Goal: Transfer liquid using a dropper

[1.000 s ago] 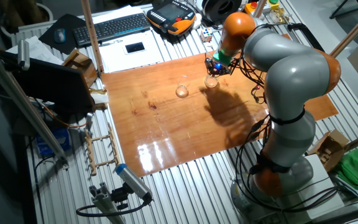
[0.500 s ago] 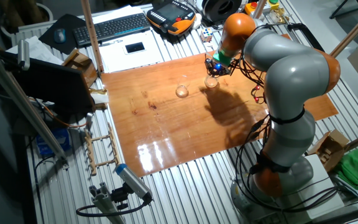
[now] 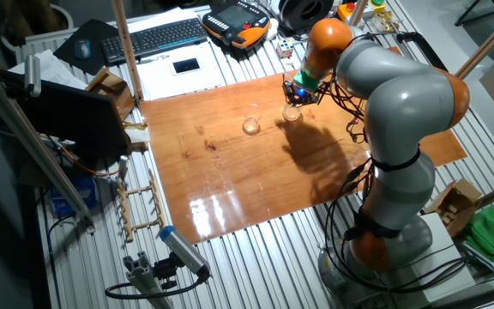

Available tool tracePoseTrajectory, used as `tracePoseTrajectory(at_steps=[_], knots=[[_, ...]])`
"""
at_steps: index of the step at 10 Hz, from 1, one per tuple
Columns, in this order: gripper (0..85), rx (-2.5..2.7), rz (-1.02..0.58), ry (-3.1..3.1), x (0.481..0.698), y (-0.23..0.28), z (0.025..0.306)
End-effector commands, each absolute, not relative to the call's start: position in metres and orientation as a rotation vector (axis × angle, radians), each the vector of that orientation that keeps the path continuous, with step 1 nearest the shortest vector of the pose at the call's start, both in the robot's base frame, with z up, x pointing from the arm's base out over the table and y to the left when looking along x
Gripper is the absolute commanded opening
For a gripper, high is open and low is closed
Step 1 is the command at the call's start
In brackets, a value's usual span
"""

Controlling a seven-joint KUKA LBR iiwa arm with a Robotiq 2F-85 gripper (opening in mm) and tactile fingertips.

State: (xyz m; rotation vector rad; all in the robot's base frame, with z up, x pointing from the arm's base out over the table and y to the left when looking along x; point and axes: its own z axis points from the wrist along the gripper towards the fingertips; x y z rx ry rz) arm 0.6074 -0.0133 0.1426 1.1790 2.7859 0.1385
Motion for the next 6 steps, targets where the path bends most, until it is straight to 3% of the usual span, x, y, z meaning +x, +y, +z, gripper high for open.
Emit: tracePoseTrajectory(at_steps=[1, 2, 6], knots=[[21.0, 1.182, 0.140, 2.783, 0.6074, -0.0133, 0.1424], [24.3, 1.183, 0.140, 2.781, 0.6074, -0.0133, 0.1423], [24.7, 1.183, 0.143, 2.780, 0.6072, -0.0136, 0.1420]])
